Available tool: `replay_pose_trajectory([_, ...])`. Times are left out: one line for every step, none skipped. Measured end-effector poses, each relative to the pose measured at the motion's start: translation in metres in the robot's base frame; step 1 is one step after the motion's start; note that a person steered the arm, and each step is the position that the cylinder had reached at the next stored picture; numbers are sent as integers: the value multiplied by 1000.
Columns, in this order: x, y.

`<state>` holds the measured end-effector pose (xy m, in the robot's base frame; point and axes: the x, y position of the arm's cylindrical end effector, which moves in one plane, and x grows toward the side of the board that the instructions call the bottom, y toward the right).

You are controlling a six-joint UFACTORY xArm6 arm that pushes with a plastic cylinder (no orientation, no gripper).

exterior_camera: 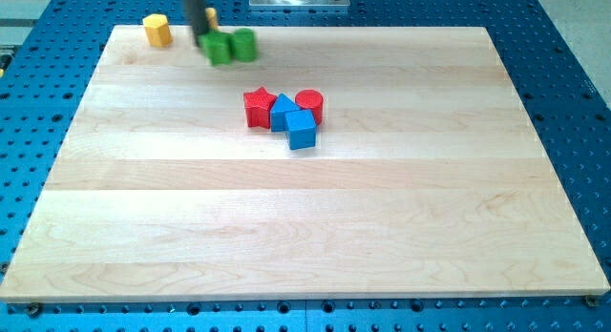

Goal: Place set of yellow blocks green blocks and red blocks in a diagonal line

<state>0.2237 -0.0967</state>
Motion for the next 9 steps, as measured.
replay_pose_trajectory([3,121])
replay_pose_trajectory([8,127])
replay_pose_trajectory([7,74])
replay_pose_trajectory([7,36])
replay_pose_trajectory([8,-7])
replay_pose_trajectory([16,-60])
replay_pose_trajectory([35,17])
replay_pose_trajectory([39,93])
replay_pose_trajectory([114,9])
